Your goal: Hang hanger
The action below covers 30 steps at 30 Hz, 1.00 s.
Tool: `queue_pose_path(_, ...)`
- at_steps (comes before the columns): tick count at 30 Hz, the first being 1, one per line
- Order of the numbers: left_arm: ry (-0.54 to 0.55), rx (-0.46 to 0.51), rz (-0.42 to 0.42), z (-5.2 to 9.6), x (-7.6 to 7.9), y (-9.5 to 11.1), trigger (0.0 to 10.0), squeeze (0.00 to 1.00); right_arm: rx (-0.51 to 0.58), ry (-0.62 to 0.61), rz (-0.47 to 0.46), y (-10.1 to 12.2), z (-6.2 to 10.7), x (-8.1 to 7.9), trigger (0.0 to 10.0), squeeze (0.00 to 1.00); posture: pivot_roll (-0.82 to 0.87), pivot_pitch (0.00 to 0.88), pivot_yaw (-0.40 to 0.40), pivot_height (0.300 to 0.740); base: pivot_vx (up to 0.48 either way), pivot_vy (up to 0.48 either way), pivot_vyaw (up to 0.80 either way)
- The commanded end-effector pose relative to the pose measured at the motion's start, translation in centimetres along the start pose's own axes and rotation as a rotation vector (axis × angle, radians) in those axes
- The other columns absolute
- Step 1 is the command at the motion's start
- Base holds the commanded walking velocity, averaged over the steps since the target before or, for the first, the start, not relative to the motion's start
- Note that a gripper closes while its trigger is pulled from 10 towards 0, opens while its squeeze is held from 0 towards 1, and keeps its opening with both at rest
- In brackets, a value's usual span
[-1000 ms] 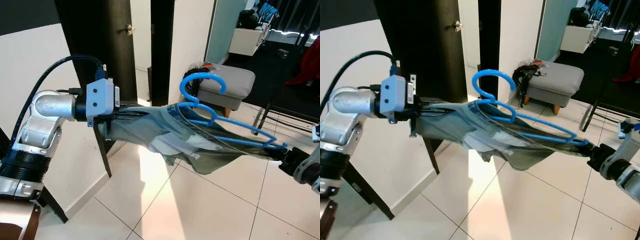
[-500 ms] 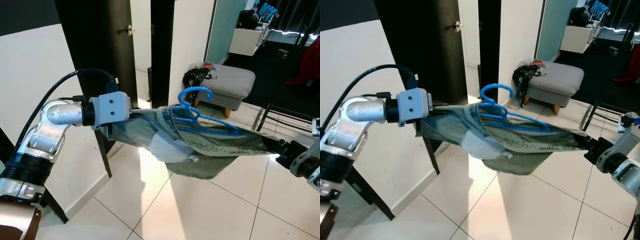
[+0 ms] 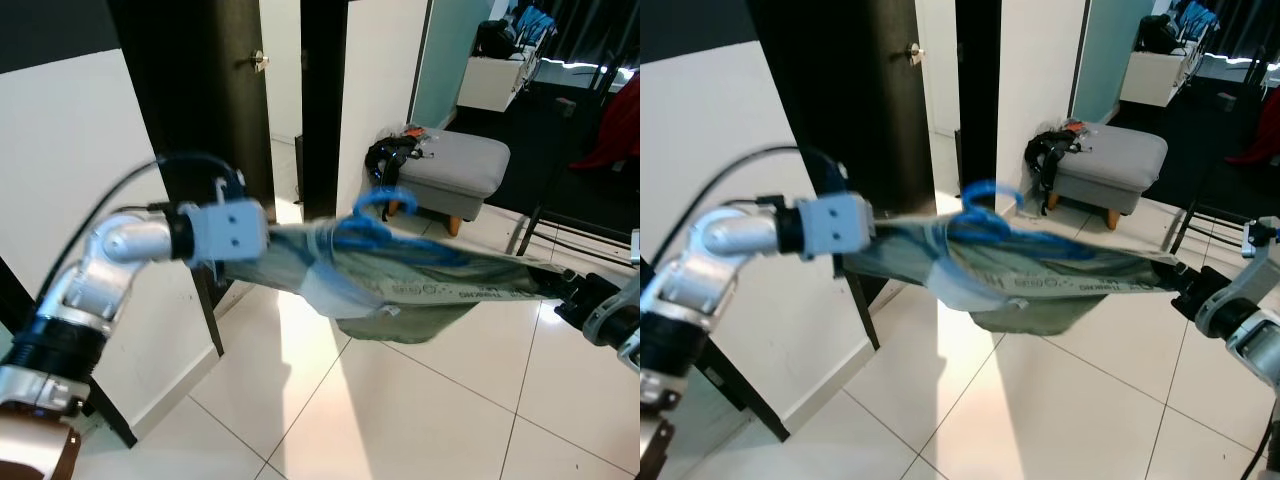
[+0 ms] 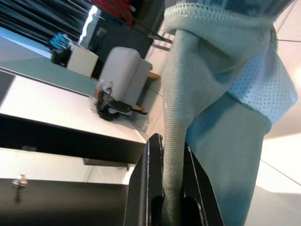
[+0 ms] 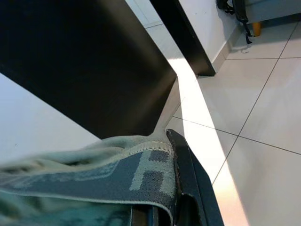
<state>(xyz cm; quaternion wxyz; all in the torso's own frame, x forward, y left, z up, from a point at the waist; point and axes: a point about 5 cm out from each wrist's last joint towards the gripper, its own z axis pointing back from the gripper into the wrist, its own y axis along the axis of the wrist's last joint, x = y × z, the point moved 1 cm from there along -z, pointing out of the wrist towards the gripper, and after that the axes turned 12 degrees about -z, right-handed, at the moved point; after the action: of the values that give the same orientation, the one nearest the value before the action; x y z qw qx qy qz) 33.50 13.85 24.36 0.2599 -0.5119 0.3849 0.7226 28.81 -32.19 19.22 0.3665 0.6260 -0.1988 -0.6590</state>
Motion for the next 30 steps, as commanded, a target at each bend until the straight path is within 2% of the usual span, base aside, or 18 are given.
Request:
queue_pose_path(1,0.008,-0.007,0.013,-1.0,0.9,0.8,10.0,0.00,-0.004,0.018,0.001,-0.3,-0.7,-0.6,0.0,0.00,0.15,0.000,0.023,0.740,0.000,0.000,0.00)
queue_pose_path(2,0.008,-0.007,0.013,-1.0,0.9,0.8,10.0,0.00,-0.004,0.018,0.001,-0.3,-0.7,-0.6,0.0,0.00,0.15,0.000,0.023,0.740,0.000,0.000,0.00)
queue_pose_path(4,0.003,-0.013,0.051,-1.9,2.0,1.3,10.0,0.00,-0.024,0.035,0.015,-0.7,-1.2,-1.2,0.0,0.00,0.15,0.000,0.021,0.740,0.000,0.000,0.00)
queue_pose_path(9,0.018,-0.054,0.119,-2.9,2.9,1.4,10.0,0.00,-0.065,0.061,0.032,-1.8,-1.8,-2.2,0.0,0.00,0.15,0.000,0.021,0.740,0.000,0.000,0.00)
queue_pose_path(11,0.038,-0.097,0.197,-3.5,3.4,1.2,10.0,0.00,-0.098,0.076,0.039,-2.9,-2.2,-2.7,0.0,0.00,0.15,0.000,0.023,0.740,0.000,0.000,0.00)
queue_pose_path(12,0.038,-0.097,0.197,-3.5,3.4,1.2,10.0,0.00,-0.098,0.076,0.039,-2.9,-2.2,-2.7,0.0,0.00,0.15,0.000,0.023,0.740,0.000,0.000,0.00)
queue_pose_path(13,0.062,-0.131,0.264,-3.8,3.7,1.0,10.0,0.00,-0.136,0.082,0.049,-3.9,-2.4,-3.0,0.0,0.00,0.15,0.000,0.023,0.740,0.000,0.000,0.00)
queue_pose_path(16,0.073,-0.145,0.295,-3.9,3.8,0.9,10.0,0.00,-0.158,0.079,0.068,-4.4,-2.4,-3.1,0.0,0.00,0.15,0.000,0.025,0.740,0.000,0.000,0.00)
queue_pose_path(18,0.119,-0.214,0.396,-3.8,3.7,-0.2,10.0,0.00,-0.198,0.073,0.103,-5.5,-2.4,-3.0,0.0,0.00,0.15,0.000,0.025,0.740,0.000,0.000,0.00)
queue_pose_path(21,0.136,-0.245,0.433,-3.7,3.7,-0.5,10.0,0.00,-0.211,0.072,0.113,-5.8,-2.4,-3.0,0.0,0.00,0.15,0.000,0.025,0.740,0.000,0.000,0.00)
queue_pose_path(28,0.239,-0.397,0.625,-3.0,4.4,-2.7,10.0,0.00,-0.266,0.128,0.123,-7.1,-1.9,-3.8,0.0,0.00,0.14,0.000,0.034,0.740,0.000,0.000,0.00)
queue_pose_path(30,0.252,-0.409,0.642,-2.9,4.5,-2.9,10.0,0.00,-0.268,0.132,0.124,-7.1,-1.8,-3.8,0.0,0.00,0.14,0.000,0.034,0.740,0.000,0.000,0.00)
